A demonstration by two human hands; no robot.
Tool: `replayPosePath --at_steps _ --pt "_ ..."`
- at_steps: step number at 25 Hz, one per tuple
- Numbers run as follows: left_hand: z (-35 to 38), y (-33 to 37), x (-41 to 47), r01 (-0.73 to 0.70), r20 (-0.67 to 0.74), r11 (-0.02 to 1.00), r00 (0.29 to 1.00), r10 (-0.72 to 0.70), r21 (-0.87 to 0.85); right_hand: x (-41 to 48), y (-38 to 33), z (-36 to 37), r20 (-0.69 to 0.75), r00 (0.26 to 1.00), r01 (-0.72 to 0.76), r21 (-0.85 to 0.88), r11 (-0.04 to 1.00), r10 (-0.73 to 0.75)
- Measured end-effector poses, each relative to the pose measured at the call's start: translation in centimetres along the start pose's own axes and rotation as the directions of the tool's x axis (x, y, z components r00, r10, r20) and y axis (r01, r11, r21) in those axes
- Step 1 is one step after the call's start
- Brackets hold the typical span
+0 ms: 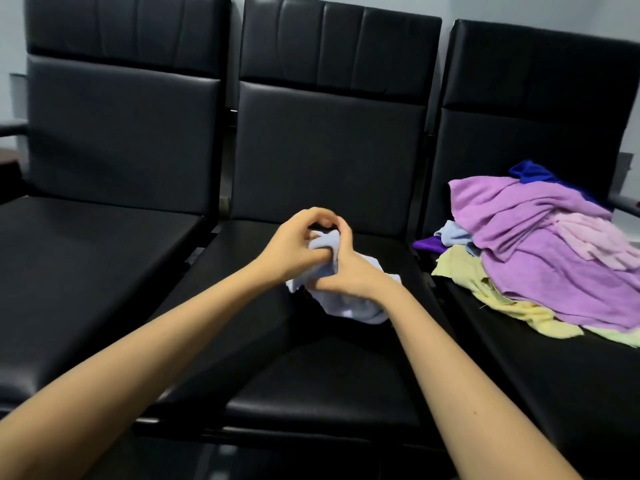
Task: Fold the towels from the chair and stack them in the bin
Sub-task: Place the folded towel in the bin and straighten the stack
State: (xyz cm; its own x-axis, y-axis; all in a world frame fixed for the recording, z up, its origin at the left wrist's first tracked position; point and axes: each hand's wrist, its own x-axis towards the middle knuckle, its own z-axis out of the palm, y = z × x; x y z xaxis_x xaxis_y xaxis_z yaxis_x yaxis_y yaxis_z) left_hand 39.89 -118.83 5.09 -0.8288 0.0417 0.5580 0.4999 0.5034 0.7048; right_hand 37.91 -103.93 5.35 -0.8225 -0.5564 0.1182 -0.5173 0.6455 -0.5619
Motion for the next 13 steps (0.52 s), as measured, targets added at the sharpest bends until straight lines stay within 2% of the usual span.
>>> replayPosePath --at_steps 2,4,6,7,8,9,11,12,13 --pt "0.3 0.8 0.0 0.043 0.062 0.973 0.998 -0.029 -0.225 -0.2 -0.6 0.1 -0.166 0.985 0.01 0.271 0.963 0.036" --pt "-0.6 -0.7 -0.3 0.122 0.14 0.949 0.987 -0.083 -0.291 -0.2 -0.4 -0.7 -0.242 0.962 -0.013 0.419 0.908 0.126" --pt "-1.1 -2.9 -1.3 0.234 0.336 0.957 0.927 -0.168 -0.169 -0.5 0.5 -1.6 -0.145 0.983 -0.008 0.571 0.821 0.111" --pt "-0.8 -3.8 -1.8 0.25 0.401 0.966 0.893 -0.205 -0.061 -0.8 0.8 -2.1 -0.05 0.993 -0.048 0.634 0.772 0.103" --pt "-0.2 -4.3 -2.1 0.239 0.422 0.969 0.873 -0.246 0.071 -0.9 1.3 -2.3 0.02 0.997 -0.074 0.625 0.777 0.078" --pt "0.3 -4.4 -2.2 0.229 0.386 0.952 0.875 -0.293 0.204 -1.0 1.8 -2.1 0.063 0.994 -0.107 0.581 0.807 0.087" --pt "0.6 -4.4 -1.8 0.229 0.164 0.825 0.919 -0.358 0.516 -1.4 2.1 -2.2 -0.043 0.983 -0.133 0.508 0.851 0.18" --pt "0.1 -4.5 -1.3 0.224 0.027 0.737 0.95 -0.311 0.637 -1.3 2.5 -2.3 -0.117 0.965 -0.144 0.508 0.849 0.233" --pt "-0.6 -5.1 -0.9 0.239 -0.076 0.695 0.963 -0.257 0.678 -1.4 2.8 -2.5 -0.169 0.945 -0.156 0.521 0.839 0.281"
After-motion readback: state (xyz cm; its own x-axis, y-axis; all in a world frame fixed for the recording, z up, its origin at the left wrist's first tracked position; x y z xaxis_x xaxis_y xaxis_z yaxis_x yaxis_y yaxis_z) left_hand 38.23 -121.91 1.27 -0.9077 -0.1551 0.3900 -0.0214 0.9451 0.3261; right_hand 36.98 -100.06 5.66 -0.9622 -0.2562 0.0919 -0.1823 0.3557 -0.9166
